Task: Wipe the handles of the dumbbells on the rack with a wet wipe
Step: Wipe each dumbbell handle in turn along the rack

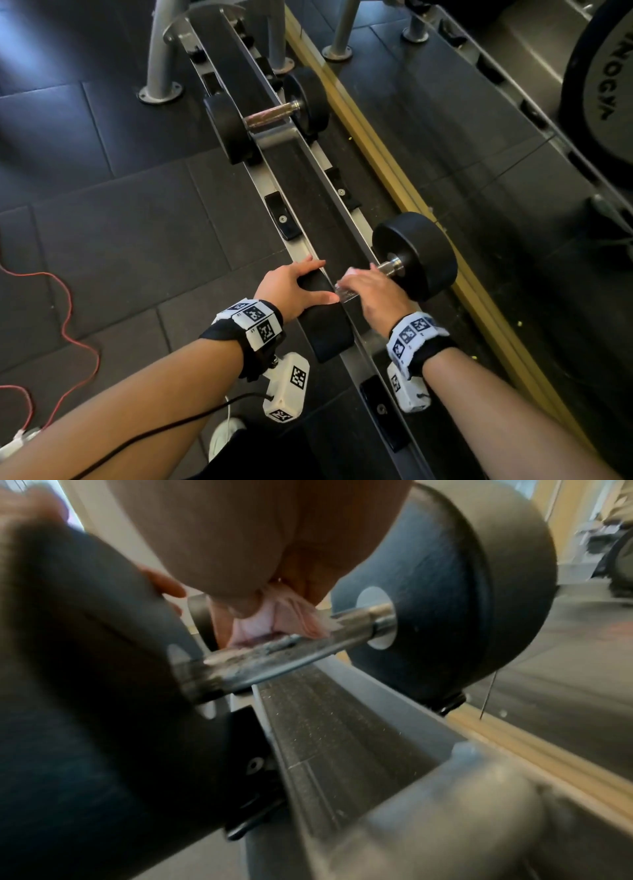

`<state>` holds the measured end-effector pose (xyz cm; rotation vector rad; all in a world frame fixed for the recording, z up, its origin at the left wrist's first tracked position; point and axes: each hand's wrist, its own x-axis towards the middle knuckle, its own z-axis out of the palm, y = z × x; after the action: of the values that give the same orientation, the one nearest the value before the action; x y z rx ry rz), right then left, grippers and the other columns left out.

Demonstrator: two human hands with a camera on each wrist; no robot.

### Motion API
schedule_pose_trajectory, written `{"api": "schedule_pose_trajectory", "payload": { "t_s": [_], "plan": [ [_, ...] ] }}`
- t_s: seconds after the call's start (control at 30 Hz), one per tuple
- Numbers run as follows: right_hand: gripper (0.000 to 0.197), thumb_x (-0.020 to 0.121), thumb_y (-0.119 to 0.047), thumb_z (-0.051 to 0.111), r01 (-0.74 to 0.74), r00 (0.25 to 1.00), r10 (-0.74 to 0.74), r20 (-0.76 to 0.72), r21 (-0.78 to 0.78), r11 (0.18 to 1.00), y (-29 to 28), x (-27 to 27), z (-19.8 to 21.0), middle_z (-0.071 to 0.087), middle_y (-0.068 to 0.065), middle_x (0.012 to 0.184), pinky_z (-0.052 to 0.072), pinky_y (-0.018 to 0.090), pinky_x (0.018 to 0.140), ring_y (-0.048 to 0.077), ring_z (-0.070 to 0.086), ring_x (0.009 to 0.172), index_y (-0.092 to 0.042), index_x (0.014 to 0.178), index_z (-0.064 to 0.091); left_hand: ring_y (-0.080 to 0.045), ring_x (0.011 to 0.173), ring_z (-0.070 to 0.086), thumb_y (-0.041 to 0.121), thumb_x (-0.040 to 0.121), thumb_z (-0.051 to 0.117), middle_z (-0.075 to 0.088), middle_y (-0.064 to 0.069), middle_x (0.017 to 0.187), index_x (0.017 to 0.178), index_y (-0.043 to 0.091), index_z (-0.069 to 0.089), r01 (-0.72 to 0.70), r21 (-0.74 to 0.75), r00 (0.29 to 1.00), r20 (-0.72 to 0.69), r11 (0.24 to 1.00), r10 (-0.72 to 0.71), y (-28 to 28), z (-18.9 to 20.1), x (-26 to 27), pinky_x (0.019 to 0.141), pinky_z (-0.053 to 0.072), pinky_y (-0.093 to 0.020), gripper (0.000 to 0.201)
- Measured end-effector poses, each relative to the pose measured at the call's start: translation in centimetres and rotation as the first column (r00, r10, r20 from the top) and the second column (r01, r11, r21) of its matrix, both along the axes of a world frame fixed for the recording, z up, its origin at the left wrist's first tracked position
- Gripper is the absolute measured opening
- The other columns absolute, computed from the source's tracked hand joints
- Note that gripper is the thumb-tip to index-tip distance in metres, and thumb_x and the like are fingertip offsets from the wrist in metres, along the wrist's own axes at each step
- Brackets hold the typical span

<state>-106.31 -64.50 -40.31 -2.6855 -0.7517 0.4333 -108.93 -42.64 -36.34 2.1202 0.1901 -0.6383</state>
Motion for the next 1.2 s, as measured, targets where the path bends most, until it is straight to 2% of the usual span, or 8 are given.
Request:
{"api": "schedule_pose_trajectory", "payload": {
  "t_s": [0.13, 0.27, 0.4, 0.53, 0.67, 0.9, 1.0, 1.2],
  "plan": [
    [0.053, 0.085, 0.004, 0.055, 0.019, 0.998, -0.016, -0.066, 0.054, 0.998, -0.6, 1.2, 0.4, 0.063, -0.018, 0.121, 0.014, 0.030, 0.120, -0.007, 0.045, 0.122, -0.039, 0.116, 0.062, -0.014, 0.139, 0.041, 0.052, 0.075, 0.079, 0.033, 0.020, 0.156, 0.142, 0.045, 0.045, 0.017, 0.003, 1.000, -0.007, 1.000, -0.017, -0.1, 0.2, 0.0, 0.114, 0.038, -0.035, 0.076],
    [0.048, 0.084, 0.001, 0.062, 0.133, 0.991, -0.134, 0.005, -0.145, 0.980, -1.6, 2.4, 0.8, 0.060, -0.004, 0.131, 0.019, 0.035, 0.120, 0.016, 0.046, 0.134, -0.027, 0.124, 0.061, -0.014, 0.137, 0.043, 0.050, 0.075, 0.079, 0.033, 0.019, 0.156, 0.142, 0.044, 0.045, 0.021, 0.005, 1.000, -0.001, 1.000, -0.021, 0.0, 0.0, 0.1, 0.112, 0.041, -0.034, 0.075],
    [0.050, 0.091, -0.002, 0.051, 0.095, 0.984, -0.106, -0.140, -0.083, 0.992, 1.6, -1.2, 0.5, 0.042, -0.001, 0.151, 0.027, 0.045, 0.117, 0.028, 0.026, 0.147, -0.026, 0.135, 0.051, -0.013, 0.139, 0.042, 0.053, 0.074, 0.079, 0.034, 0.019, 0.156, 0.142, 0.044, 0.047, 0.017, 0.013, 1.000, 0.022, 1.000, -0.017, 0.0, -0.1, 0.0, 0.115, 0.036, -0.035, 0.076],
    [0.058, 0.085, 0.003, 0.053, -0.010, 0.994, 0.005, -0.105, -0.046, 0.999, 0.6, -0.1, 0.8, 0.051, -0.003, 0.144, 0.021, 0.043, 0.122, 0.018, 0.038, 0.141, -0.028, 0.134, 0.053, -0.013, 0.140, 0.040, 0.055, 0.073, 0.079, 0.035, 0.019, 0.156, 0.142, 0.044, 0.046, 0.025, 0.016, 0.999, 0.040, 1.000, -0.025, 0.0, -0.3, -0.1, 0.116, 0.035, -0.034, 0.076],
    [0.062, 0.088, 0.006, 0.052, 0.152, 0.988, -0.147, 0.042, -0.206, 0.967, -2.1, 1.7, 1.0, 0.042, 0.000, 0.152, 0.008, 0.031, 0.121, 0.016, 0.027, 0.147, -0.021, 0.143, 0.046, -0.012, 0.141, 0.039, 0.057, 0.073, 0.078, 0.035, 0.020, 0.155, 0.141, 0.046, 0.046, 0.021, 0.017, 0.999, 0.044, 1.000, -0.022, 0.1, -0.5, -0.2, 0.116, 0.035, -0.034, 0.077],
    [0.081, 0.085, 0.008, 0.048, 0.006, 0.992, -0.005, -0.125, 0.008, 1.000, 0.4, -3.5, 1.4, 0.020, -0.011, 0.161, 0.020, 0.029, 0.110, 0.000, 0.022, 0.138, -0.033, 0.150, 0.027, -0.012, 0.142, 0.038, 0.057, 0.074, 0.077, 0.035, 0.017, 0.156, 0.142, 0.044, 0.047, 0.038, 0.032, 0.997, 0.068, 0.999, -0.040, 0.1, -0.4, -0.2, 0.118, 0.032, -0.037, 0.075],
    [0.087, 0.079, 0.015, 0.051, 0.023, 0.999, -0.027, -0.039, -0.114, 0.993, -0.9, -1.8, 1.6, 0.022, -0.008, 0.161, 0.033, 0.037, 0.117, 0.011, 0.028, 0.145, -0.032, 0.149, 0.030, -0.013, 0.142, 0.038, 0.056, 0.075, 0.077, 0.034, 0.018, 0.156, 0.143, 0.044, 0.045, 0.046, 0.035, 0.997, 0.055, 0.998, -0.047, 0.1, -0.2, -0.1, 0.118, 0.033, -0.038, 0.076],
    [0.070, 0.090, -0.001, 0.039, 0.220, 0.975, -0.213, 0.059, -0.131, 0.967, -0.6, -2.6, 0.8, 0.013, 0.002, 0.164, 0.002, 0.030, 0.124, 0.013, 0.009, 0.151, -0.018, 0.155, 0.020, -0.014, 0.142, 0.038, 0.057, 0.075, 0.076, 0.034, 0.019, 0.156, 0.143, 0.045, 0.044, 0.049, 0.034, 0.998, 0.047, 0.998, -0.051, 0.2, -0.3, -0.2, 0.117, 0.034, -0.038, 0.076]
  ]
}}
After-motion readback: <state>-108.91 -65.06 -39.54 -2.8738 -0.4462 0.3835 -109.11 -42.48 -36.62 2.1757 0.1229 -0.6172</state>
